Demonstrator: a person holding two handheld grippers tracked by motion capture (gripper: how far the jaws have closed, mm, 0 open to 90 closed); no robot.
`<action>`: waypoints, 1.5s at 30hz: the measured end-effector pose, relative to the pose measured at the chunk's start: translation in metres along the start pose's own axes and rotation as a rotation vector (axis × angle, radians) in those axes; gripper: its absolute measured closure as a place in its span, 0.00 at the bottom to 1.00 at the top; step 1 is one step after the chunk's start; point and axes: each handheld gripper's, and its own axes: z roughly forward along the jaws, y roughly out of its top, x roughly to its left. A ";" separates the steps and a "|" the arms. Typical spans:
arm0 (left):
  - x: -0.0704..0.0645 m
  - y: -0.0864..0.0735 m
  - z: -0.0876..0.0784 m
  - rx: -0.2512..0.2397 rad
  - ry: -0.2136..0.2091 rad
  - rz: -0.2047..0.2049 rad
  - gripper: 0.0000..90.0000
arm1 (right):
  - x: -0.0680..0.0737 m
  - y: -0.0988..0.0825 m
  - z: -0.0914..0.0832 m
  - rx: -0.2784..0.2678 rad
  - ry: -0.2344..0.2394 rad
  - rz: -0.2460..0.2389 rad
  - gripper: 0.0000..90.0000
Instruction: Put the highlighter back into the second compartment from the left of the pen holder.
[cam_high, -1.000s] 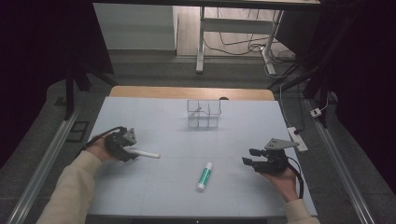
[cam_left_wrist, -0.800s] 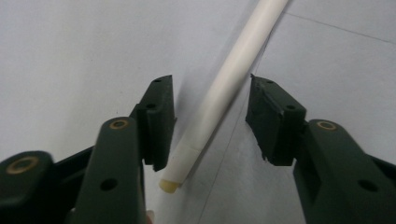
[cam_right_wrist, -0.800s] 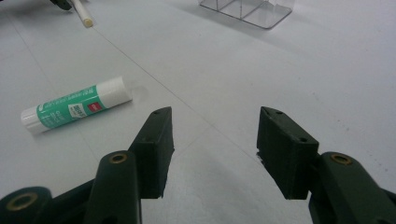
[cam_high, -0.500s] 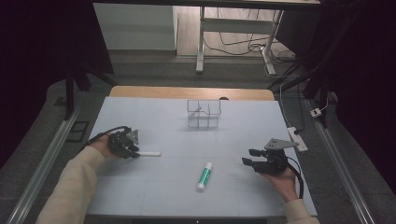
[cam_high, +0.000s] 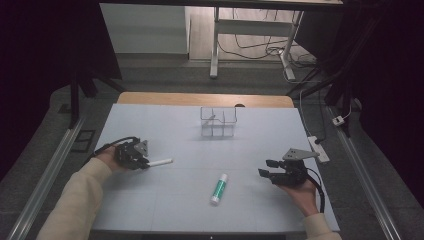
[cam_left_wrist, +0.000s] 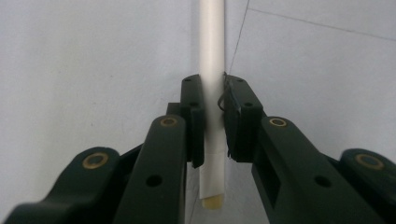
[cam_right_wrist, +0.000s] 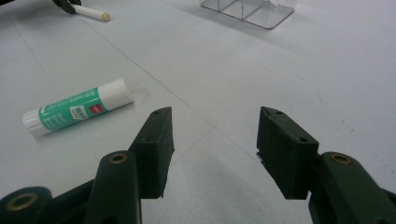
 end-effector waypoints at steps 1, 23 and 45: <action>0.000 -0.001 -0.001 -0.019 -0.002 -0.010 0.87 | 0.000 0.000 0.000 -0.002 0.001 0.002 0.50; -0.027 0.000 -0.031 -0.305 0.063 -0.183 0.87 | 0.000 0.001 0.000 -0.013 -0.002 0.004 0.50; -0.053 0.025 -0.027 -0.442 0.080 -0.215 0.87 | 0.003 0.002 0.002 -0.037 0.016 0.012 0.50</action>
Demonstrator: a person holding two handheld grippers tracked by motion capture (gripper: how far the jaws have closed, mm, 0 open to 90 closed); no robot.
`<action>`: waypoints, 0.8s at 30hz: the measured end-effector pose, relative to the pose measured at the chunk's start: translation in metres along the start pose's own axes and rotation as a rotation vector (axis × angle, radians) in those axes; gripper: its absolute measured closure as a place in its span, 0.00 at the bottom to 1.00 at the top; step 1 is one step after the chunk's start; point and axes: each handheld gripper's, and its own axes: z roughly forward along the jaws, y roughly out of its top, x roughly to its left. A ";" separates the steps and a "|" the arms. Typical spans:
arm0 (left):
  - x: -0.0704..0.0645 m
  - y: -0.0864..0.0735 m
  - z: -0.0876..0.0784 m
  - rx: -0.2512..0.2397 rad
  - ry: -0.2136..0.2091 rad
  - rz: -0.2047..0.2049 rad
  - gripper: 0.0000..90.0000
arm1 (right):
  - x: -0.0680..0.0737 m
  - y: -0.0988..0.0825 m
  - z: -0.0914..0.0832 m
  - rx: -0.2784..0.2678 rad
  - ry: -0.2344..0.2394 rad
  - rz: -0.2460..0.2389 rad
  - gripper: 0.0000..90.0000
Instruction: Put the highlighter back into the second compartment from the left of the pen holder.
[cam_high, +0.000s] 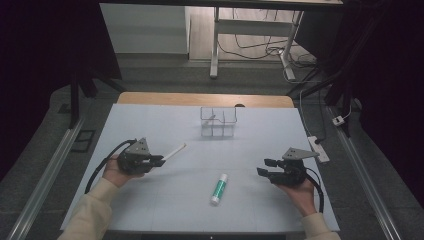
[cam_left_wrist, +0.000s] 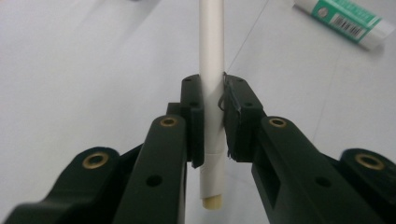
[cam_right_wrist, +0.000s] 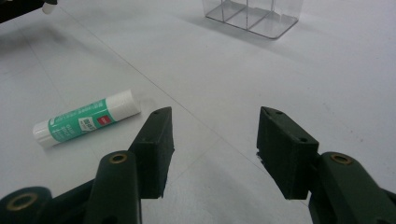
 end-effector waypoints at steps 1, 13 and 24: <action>-0.002 0.001 0.001 -0.008 -0.003 -0.001 0.87 | 0.001 0.000 0.000 -0.001 0.000 0.001 0.50; -0.018 0.014 0.009 -0.048 -0.004 0.011 0.87 | 0.009 0.003 0.004 -0.011 0.006 -0.017 0.50; -0.026 0.023 0.017 -0.075 -0.018 0.011 0.87 | 0.017 0.006 0.011 -0.020 0.029 -0.024 0.50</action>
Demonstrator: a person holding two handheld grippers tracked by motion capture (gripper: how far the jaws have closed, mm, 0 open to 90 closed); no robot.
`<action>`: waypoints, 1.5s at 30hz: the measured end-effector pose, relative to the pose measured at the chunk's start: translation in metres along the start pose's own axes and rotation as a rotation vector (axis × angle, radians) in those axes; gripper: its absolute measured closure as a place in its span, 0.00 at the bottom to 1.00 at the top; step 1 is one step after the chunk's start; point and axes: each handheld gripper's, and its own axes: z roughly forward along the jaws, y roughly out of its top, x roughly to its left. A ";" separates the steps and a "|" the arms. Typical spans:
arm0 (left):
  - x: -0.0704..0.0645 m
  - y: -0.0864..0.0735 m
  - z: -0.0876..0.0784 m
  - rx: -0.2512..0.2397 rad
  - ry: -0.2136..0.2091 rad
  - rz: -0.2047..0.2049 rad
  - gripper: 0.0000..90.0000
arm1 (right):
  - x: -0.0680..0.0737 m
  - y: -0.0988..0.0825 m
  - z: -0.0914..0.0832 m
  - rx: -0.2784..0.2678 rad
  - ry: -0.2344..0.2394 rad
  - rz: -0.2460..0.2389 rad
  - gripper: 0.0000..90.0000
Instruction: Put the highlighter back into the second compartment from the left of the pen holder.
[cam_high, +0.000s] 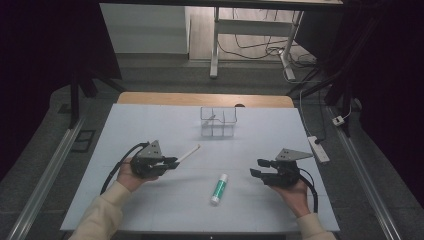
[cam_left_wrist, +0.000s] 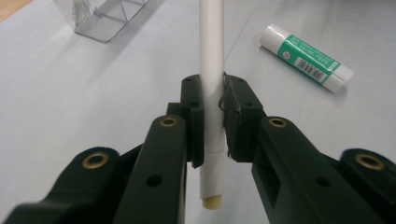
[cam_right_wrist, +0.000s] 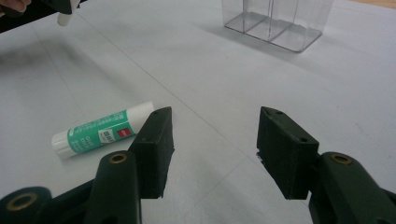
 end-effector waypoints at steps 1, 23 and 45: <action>0.000 0.001 0.001 0.001 -0.001 0.002 0.87 | 0.001 0.000 0.000 0.002 -0.001 -0.003 0.50; -0.017 0.019 0.019 -0.016 -0.023 0.019 0.87 | 0.019 0.013 0.020 -0.023 0.044 -0.025 0.50; -0.033 0.033 0.044 0.007 -0.042 0.059 0.87 | 0.043 0.030 0.047 -0.064 0.096 -0.057 0.50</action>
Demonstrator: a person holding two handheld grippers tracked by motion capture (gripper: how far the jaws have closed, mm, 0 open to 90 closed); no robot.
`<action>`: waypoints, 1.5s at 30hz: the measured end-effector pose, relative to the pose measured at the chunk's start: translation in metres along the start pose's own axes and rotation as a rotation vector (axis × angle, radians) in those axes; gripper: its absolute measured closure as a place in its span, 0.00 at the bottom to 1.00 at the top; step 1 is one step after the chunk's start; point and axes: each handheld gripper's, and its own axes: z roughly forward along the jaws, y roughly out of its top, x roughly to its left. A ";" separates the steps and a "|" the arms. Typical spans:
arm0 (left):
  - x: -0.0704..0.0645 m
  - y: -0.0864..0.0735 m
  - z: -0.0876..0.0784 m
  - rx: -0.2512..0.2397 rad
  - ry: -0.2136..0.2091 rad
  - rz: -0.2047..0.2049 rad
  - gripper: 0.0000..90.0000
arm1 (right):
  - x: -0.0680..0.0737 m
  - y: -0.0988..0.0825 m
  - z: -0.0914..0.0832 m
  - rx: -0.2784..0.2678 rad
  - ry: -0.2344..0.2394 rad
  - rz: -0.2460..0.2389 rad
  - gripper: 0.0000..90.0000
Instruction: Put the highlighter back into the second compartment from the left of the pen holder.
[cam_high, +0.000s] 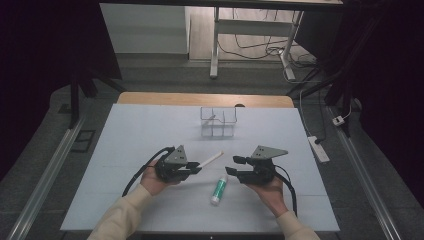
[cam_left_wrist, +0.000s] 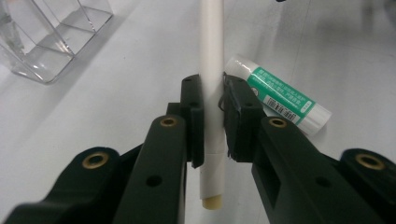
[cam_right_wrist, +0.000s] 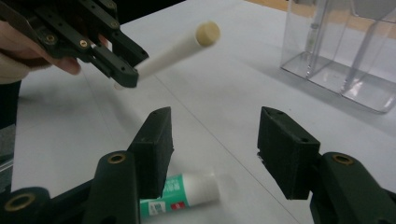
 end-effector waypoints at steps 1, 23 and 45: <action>0.000 0.000 0.001 0.001 -0.003 0.001 0.87 | 0.001 0.001 0.002 0.001 0.004 -0.002 0.50; -0.006 0.002 0.012 0.055 -0.002 0.039 0.87 | 0.008 0.007 0.020 -0.051 0.037 0.036 0.55; -0.010 0.003 0.016 0.108 0.044 0.073 0.86 | 0.005 0.011 0.024 -0.093 0.096 0.106 0.77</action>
